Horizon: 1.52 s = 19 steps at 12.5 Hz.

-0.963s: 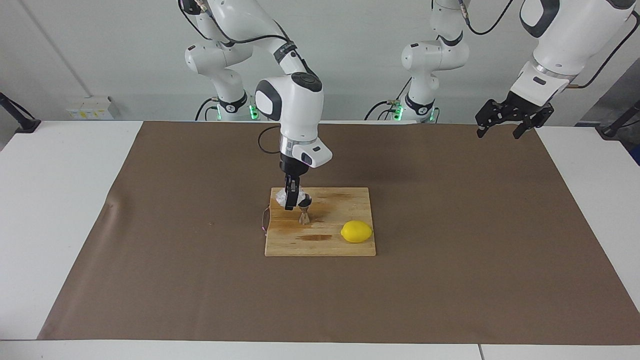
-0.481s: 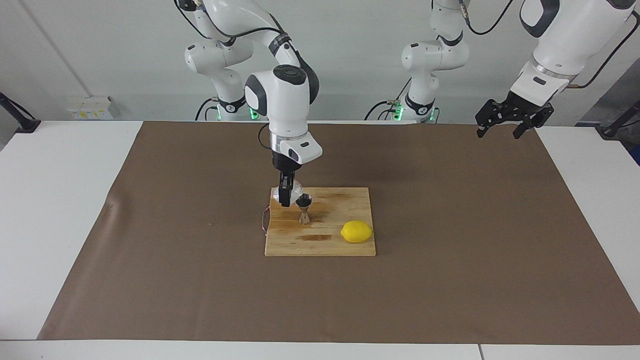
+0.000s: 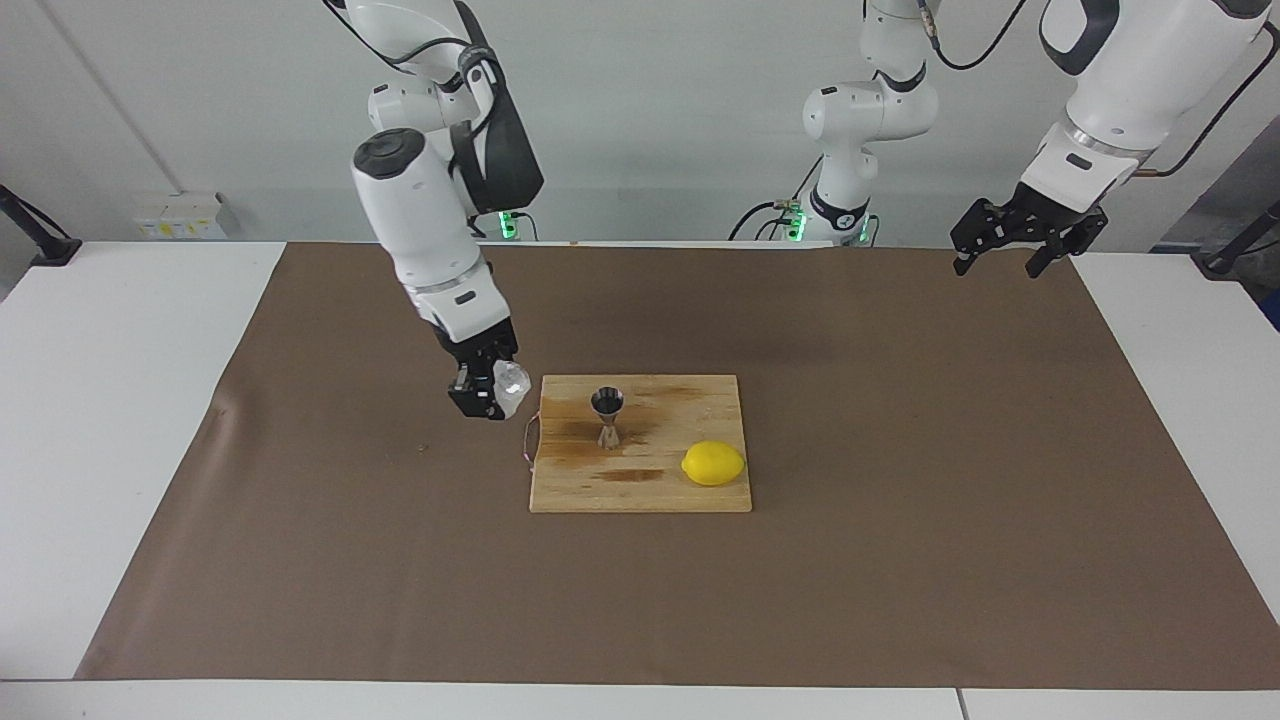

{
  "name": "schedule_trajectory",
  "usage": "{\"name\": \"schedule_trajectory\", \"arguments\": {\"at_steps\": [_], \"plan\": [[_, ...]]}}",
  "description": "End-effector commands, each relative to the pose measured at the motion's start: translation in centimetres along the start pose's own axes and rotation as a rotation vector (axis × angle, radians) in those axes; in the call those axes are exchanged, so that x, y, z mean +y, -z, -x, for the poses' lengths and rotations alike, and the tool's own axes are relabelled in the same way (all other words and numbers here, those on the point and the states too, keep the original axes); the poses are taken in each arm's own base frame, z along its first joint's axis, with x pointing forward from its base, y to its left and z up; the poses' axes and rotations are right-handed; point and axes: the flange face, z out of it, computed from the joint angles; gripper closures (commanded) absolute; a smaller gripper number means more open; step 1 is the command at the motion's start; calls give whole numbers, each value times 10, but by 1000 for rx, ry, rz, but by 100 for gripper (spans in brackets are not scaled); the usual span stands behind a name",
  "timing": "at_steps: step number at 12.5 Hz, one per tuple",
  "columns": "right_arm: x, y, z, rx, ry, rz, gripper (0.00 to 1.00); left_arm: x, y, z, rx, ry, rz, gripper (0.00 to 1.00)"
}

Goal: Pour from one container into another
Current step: 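Carry the white cup back to its starting spot with the right gripper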

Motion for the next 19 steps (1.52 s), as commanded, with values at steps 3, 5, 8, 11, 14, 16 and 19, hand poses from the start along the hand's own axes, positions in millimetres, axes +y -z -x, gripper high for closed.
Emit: {"name": "schedule_trajectory", "arguments": {"at_steps": [3, 5, 8, 11, 14, 16, 19], "plan": [[-12, -31, 78, 102, -17, -87, 58, -3, 2, 7, -5, 3, 10, 0], [-16, -61, 114, 140, -25, -35, 58, -3, 2, 7, -5, 1, 10, 0], [-17, -103, 148, 136, -4, -10, 58, -3, 2, 7, -5, 1, 10, 0], [-19, -139, 186, 164, -9, -19, 58, -3, 2, 7, -5, 3, 10, 0], [-22, -155, 195, 232, -14, -18, 38, -3, 2, 7, -5, 3, 10, 0], [-22, -153, 190, 238, -15, -20, 0, -3, 2, 7, -5, 3, 10, 0], [-19, -126, 177, 255, 3, -2, 0, -3, 2, 7, -5, 1, 10, 0]]}}
